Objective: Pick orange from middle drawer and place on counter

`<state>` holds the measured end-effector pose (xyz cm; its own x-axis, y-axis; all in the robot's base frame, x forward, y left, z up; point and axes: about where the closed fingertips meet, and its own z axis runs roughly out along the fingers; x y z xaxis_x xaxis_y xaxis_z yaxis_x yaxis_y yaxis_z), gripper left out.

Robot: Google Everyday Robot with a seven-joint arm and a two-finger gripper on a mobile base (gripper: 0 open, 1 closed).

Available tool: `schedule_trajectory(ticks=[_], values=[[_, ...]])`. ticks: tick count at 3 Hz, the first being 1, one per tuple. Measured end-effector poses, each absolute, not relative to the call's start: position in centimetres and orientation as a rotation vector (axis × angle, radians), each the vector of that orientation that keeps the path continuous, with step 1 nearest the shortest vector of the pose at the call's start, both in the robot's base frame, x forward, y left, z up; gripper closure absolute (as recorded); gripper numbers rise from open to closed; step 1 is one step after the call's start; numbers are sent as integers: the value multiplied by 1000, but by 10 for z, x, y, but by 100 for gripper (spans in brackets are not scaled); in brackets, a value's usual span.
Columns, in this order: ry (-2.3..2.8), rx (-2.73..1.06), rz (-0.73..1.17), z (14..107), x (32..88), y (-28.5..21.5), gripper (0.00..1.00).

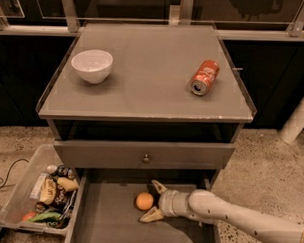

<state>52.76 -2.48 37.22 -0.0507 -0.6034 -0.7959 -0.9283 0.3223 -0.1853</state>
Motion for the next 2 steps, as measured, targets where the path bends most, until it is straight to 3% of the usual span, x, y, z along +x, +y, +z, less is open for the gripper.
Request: schedule_trajectory(ticks=[2], values=[[1752, -1377, 489, 372, 528, -25, 62]])
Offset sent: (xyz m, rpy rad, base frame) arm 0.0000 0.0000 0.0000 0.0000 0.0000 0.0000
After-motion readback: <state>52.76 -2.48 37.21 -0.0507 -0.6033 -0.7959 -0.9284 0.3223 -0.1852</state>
